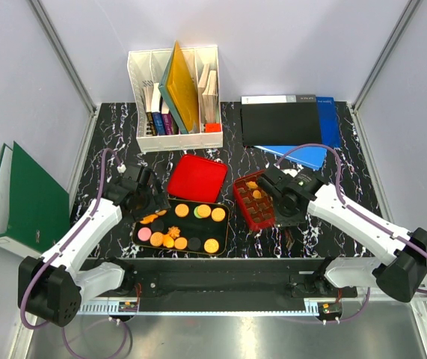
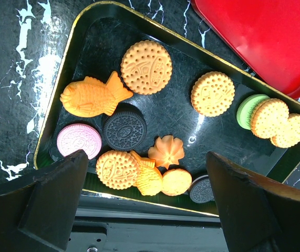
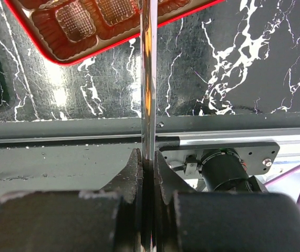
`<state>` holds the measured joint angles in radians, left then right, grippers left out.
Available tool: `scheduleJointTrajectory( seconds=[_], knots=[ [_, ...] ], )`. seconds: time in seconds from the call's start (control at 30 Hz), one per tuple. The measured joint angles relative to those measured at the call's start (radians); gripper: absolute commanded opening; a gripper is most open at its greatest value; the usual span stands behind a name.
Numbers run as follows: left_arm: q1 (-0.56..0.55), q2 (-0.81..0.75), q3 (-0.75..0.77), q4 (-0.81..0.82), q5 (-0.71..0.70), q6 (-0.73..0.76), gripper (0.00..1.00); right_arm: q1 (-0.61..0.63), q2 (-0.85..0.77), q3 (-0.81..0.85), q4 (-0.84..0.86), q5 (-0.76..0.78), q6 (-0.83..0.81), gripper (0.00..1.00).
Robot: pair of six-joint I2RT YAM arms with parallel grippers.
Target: Pack the cookies
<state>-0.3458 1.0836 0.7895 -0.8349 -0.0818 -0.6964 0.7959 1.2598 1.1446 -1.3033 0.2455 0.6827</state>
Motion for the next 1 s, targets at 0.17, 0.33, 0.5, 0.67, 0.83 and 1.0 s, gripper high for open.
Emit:
scheduleJointTrajectory(
  seconds=[0.17, 0.33, 0.5, 0.67, 0.83, 1.0],
  knots=[
    [0.0, 0.0, 0.0, 0.001, 0.0, 0.0, 0.97, -0.011, 0.001, -0.031, 0.005, -0.003, -0.001, 0.0],
    [0.0, 0.0, 0.0, 0.003, 0.0, 0.0, 0.97, -0.013, 0.002, -0.066, 0.026, -0.021, -0.002, 0.0],
    [0.0, 0.0, 0.0, 0.006, 0.0, 0.001, 0.97, -0.014, 0.0, -0.065, 0.033, -0.026, -0.003, 0.0],
    [0.0, 0.0, -0.001, 0.007, 0.0, 0.001, 0.97, -0.016, -0.033, 0.046, -0.002, 0.045, 0.005, 0.0],
    [0.0, 0.0, -0.001, 0.007, 0.001, 0.001, 0.97, -0.021, -0.051, 0.129, -0.011, 0.112, 0.004, 0.0],
    [0.0, 0.0, -0.001, 0.007, 0.001, 0.001, 0.97, -0.032, -0.015, 0.086, -0.026, 0.11, 0.004, 0.0]
  ],
)
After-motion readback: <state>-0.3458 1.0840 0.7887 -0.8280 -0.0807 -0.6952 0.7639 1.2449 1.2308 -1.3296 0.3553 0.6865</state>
